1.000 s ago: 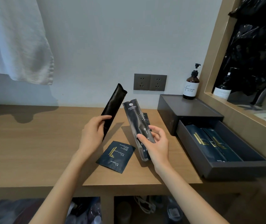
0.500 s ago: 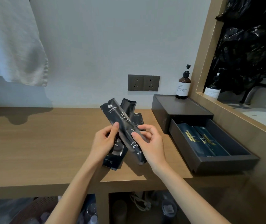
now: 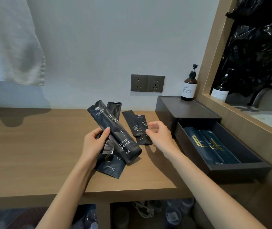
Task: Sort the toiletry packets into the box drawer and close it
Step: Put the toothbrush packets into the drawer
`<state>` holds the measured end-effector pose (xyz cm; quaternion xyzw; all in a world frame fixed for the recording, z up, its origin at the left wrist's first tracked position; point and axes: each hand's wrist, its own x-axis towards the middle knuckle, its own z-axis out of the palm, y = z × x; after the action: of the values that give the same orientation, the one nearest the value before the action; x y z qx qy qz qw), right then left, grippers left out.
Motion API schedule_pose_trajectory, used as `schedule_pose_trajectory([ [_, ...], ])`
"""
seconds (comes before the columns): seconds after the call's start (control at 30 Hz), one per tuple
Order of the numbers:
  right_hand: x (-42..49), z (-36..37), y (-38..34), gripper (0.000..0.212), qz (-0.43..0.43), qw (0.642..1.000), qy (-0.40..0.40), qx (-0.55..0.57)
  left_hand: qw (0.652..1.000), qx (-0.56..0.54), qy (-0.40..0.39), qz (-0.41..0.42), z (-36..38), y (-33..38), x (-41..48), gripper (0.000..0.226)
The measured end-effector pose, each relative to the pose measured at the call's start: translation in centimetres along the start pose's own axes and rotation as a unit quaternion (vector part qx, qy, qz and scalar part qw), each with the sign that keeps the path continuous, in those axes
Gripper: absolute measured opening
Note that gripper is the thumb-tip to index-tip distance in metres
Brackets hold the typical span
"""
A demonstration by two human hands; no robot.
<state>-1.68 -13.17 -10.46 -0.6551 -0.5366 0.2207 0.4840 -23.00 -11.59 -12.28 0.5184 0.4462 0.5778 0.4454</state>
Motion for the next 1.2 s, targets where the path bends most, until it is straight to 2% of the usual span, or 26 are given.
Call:
schedule_pose_trajectory([
  [0.1,2.1,1.0,0.7,0.032,0.03,0.999,-0.011,-0.028,1.0,0.006,-0.009,-0.002,0.1,-0.4,-0.1,0.018],
  [0.2,4.1,2.4,1.1,0.041,0.024,0.996,-0.023,-0.084,0.999,-0.01,-0.023,-0.021,0.2,-1.0,-0.3,0.02],
  [0.37,6.3,4.5,1.6,0.077,0.047,0.98,-0.066,-0.18,0.999,-0.023,-0.03,-0.034,0.5,-1.4,-0.5,0.017],
  [0.43,6.8,4.9,1.5,0.085,0.065,0.973,-0.06,-0.212,0.999,-0.016,-0.024,-0.03,0.5,-1.6,-0.4,0.018],
  [0.6,8.0,5.1,1.7,0.083,0.108,0.967,-0.065,-0.221,0.999,-0.013,-0.01,-0.028,0.4,-1.8,-0.3,0.016],
  [0.7,7.9,5.0,1.9,0.072,0.106,0.974,-0.06,-0.189,1.0,-0.004,-0.008,-0.03,0.4,-1.8,-0.3,0.018],
  [0.83,6.5,3.8,1.7,0.035,0.024,0.987,-0.032,-0.159,0.999,0.001,-0.007,-0.033,0.3,-1.6,-0.5,0.019],
  [0.9,5.4,2.6,1.3,0.029,-0.057,0.98,-0.005,-0.192,0.999,0.006,-0.006,-0.033,0.3,-1.6,-0.5,0.019],
  [1.07,1.9,-0.3,1.0,0.022,-0.258,0.91,0.021,-0.323,0.999,0.037,-0.017,-0.032,0.3,-1.4,-0.6,0.02],
  [1.2,-1.0,-1.3,2.2,0.031,-0.286,0.856,0.002,-0.43,0.998,0.044,-0.021,-0.031,0.3,-1.1,-0.9,0.027],
])
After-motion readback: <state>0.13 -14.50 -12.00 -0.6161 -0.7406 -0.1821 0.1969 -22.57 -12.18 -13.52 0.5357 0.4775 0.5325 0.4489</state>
